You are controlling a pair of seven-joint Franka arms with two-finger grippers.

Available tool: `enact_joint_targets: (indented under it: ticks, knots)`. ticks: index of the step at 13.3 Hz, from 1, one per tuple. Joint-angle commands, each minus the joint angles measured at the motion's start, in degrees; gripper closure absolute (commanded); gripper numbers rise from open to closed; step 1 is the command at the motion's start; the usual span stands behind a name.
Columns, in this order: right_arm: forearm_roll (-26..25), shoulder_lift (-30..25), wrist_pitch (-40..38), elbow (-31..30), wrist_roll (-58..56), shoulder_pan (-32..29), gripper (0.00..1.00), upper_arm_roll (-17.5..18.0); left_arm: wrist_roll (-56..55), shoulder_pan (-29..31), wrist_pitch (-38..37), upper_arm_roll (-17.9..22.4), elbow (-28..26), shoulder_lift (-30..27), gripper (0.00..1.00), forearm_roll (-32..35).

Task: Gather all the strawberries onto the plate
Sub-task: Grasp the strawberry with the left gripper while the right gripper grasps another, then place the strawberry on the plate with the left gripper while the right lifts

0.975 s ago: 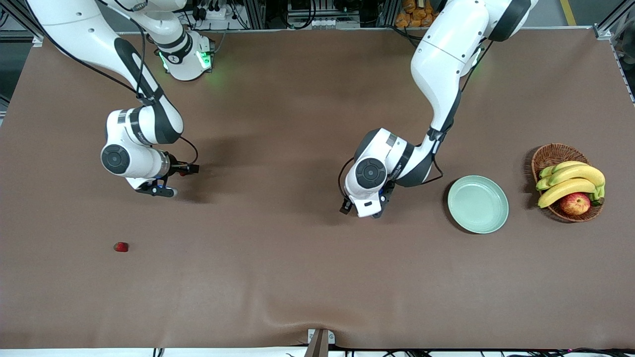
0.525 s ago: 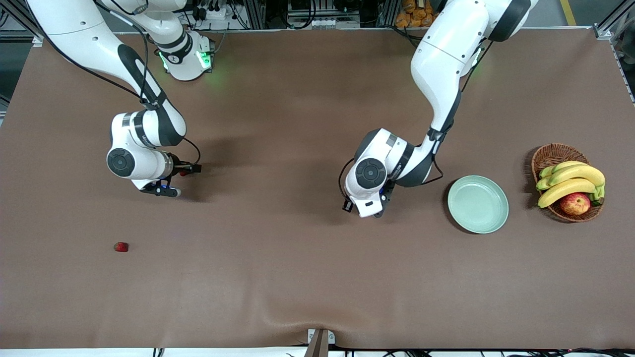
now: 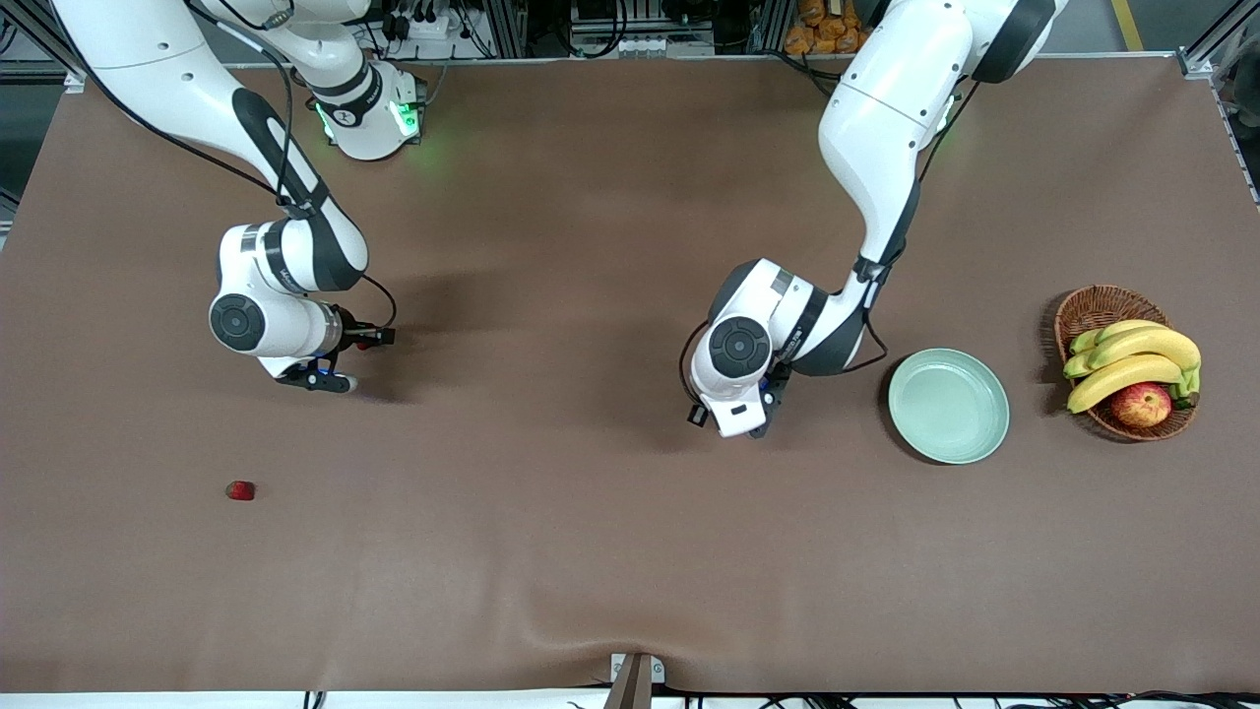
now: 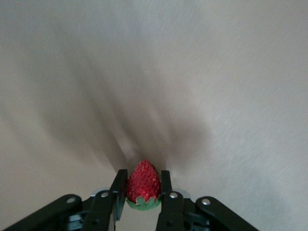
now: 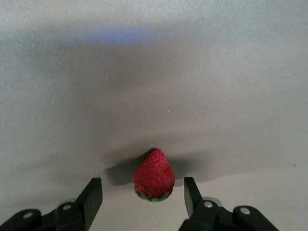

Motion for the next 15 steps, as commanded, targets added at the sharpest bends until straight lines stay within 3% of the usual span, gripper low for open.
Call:
enact_joint_targets:
  ticks: [1, 6, 11, 13, 15]
  knots:
    - [0.83, -0.30, 1.33, -0.07, -0.96, -2.07, 0.28, 0.82, -0.84, 1.70, -3.52, 1.26, 0.23, -2.48, 1.00, 3.44]
    - [0.92, 0.41, 1.43, -0.07, -3.16, -2.95, 0.32, 0.91, 12.23, 10.75, -16.70, 1.08, -0.03, -9.68, 1.00, 4.60]
    - [0.92, 0.15, 0.64, -0.24, -3.69, -2.86, 0.33, 1.00, 26.74, 18.40, -25.16, 1.00, -1.69, -13.11, 1.00, 4.68]
    - [0.92, -0.03, 0.20, -0.25, -3.69, -2.86, 0.40, 1.08, 30.61, 20.51, -25.16, 1.08, -3.89, -14.26, 1.00, 4.68]
    - [0.92, -0.12, 0.11, -0.25, -3.69, -2.86, 0.54, 1.17, 33.95, 23.06, -25.16, 1.17, -4.78, -14.88, 1.00, 4.77]
